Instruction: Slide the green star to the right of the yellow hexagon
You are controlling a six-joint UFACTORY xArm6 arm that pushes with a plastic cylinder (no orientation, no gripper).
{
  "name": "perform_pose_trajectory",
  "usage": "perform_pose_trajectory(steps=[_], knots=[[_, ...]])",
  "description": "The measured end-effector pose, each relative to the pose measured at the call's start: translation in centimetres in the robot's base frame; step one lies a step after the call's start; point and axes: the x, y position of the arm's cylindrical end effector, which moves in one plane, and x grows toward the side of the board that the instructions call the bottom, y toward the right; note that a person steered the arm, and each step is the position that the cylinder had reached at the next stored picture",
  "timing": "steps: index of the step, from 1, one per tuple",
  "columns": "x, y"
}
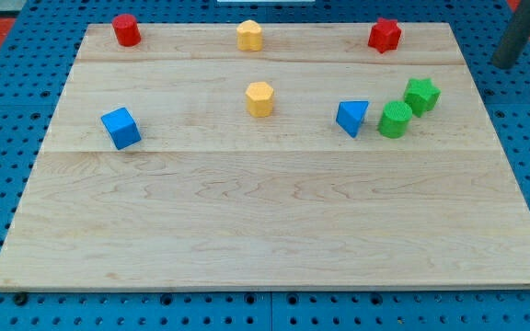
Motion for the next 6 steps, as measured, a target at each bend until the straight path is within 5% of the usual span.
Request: perform_pose_trajectory(steps=[2,4,6], knots=[[5.1,-9.5],[4.5,-24.0],[3.9,-12.7]])
